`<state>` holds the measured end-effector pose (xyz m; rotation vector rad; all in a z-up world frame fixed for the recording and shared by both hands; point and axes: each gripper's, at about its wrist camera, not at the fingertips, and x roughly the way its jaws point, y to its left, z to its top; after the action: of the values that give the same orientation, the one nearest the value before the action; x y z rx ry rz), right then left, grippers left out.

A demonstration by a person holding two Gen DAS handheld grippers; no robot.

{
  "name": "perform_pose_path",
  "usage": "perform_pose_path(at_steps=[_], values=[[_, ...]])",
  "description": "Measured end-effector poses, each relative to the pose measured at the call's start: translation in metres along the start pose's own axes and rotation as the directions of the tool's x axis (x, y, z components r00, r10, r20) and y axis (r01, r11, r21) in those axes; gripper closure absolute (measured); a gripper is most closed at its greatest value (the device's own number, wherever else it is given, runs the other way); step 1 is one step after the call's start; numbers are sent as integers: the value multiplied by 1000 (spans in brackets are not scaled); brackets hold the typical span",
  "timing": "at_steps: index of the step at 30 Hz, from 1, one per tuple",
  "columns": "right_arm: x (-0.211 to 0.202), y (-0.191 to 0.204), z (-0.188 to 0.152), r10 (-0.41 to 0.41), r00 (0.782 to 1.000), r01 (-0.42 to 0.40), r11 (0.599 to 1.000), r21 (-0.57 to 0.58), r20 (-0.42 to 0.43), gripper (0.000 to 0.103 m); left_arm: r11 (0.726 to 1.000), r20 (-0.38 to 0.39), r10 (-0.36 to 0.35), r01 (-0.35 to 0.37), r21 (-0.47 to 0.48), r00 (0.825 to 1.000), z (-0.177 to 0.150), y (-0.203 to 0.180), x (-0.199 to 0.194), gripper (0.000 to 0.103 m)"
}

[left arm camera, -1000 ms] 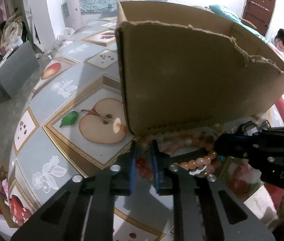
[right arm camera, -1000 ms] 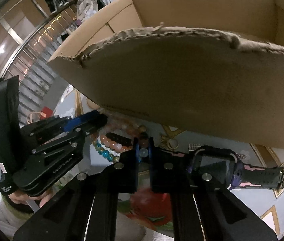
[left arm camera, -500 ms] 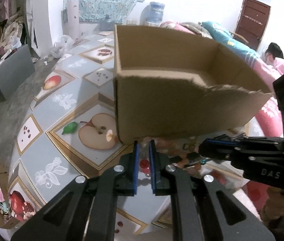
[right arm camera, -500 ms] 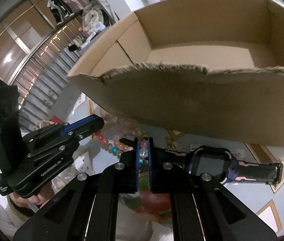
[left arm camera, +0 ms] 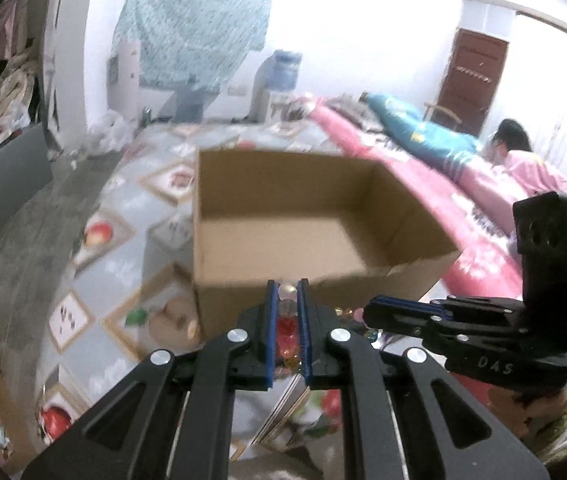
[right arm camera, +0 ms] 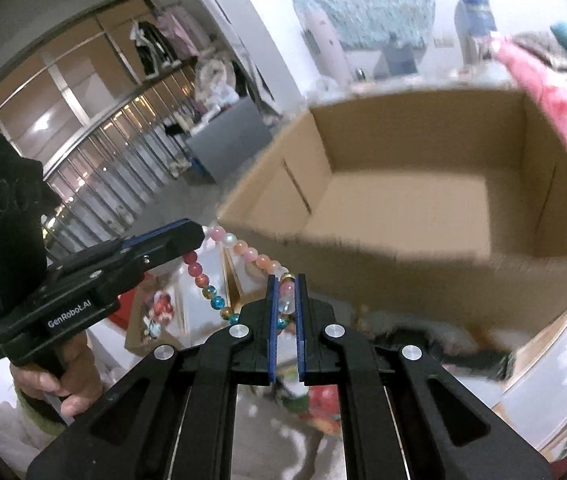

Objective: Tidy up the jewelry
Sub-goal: 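Lift the bracelet with the left gripper and release it into the box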

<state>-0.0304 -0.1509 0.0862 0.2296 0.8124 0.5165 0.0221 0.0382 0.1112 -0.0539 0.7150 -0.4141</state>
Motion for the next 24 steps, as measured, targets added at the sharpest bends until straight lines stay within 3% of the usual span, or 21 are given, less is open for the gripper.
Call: perform_pose_path(at_steps=[7,14,17,18,24], values=[[11,-23,65,16,1000,-16,1000,25,0,97,999,-3,-45,45,17,999,63,1,30,94],[90,-73,120,8,978,24,988,154,-206,97,998,-149,49,-43,37,988,110,19,124,94],[116,-90,133,-13,964,62,982,178,-266,97,995,-240,98,-88,53,966,117,26,167,94],[129,-96,138,-12,956,72,978,195,-293,103,991,-268,130,-114,75,955,119,27,180,94],[162,-104,148,-9,929,99,969,226,-369,103,977,-376,213,-188,104,902,120,38,222,94]])
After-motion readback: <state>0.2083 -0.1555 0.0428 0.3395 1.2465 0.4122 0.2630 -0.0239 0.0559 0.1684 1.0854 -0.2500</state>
